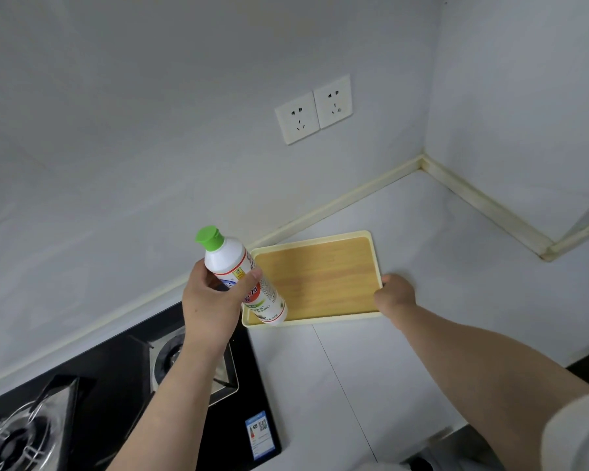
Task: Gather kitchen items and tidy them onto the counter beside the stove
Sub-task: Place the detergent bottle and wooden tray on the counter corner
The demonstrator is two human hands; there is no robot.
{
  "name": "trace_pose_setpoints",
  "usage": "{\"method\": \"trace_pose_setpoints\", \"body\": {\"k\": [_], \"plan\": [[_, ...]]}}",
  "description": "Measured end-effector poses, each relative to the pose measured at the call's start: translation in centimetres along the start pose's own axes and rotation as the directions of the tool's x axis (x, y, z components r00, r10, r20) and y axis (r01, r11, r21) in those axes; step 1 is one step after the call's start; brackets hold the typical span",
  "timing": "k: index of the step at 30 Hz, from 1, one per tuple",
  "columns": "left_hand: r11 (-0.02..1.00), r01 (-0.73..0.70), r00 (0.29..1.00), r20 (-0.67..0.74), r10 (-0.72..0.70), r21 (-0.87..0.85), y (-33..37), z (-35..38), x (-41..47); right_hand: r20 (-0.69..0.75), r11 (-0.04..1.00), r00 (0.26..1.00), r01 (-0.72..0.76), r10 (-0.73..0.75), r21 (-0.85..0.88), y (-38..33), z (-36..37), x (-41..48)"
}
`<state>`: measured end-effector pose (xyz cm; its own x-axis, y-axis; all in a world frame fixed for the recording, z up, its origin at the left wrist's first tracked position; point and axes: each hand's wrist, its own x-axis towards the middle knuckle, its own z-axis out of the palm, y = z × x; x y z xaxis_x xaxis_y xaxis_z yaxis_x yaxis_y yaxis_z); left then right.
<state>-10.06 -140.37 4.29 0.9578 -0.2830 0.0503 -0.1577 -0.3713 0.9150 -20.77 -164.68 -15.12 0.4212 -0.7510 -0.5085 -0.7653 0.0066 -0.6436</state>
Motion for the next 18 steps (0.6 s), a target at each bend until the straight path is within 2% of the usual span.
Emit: {"method": "trace_pose_setpoints", "body": {"k": [6, 8, 10, 18], "plan": [[1.0, 0.02, 1.0, 0.017, -0.02, -0.003, -0.3, 0.8, 1.2, 0.011, 0.979, 0.999, 0.05, -0.049, -0.197, 0.2, 0.3, 0.2], [0.999, 0.031, 0.999, 0.029, -0.03, -0.012, -0.3, 1.1, 1.5, 0.017, 0.961, 1.0, 0.01, -0.005, -0.276, 0.1, 0.6, 0.0], [0.999, 0.034, 0.999, 0.039, -0.033, -0.015, -0.2, 1.5, 1.7, 0.015, 0.956, 1.0, -0.017, 0.022, -0.294, -0.1, 0.9, -0.1], [0.999, 0.039, 0.998, 0.051, -0.038, -0.02, -0.6, 2.0, 2.2, -0.09, 0.958, 0.994, 0.03, -0.058, -0.284, -0.7, 0.3, 2.3]]}}
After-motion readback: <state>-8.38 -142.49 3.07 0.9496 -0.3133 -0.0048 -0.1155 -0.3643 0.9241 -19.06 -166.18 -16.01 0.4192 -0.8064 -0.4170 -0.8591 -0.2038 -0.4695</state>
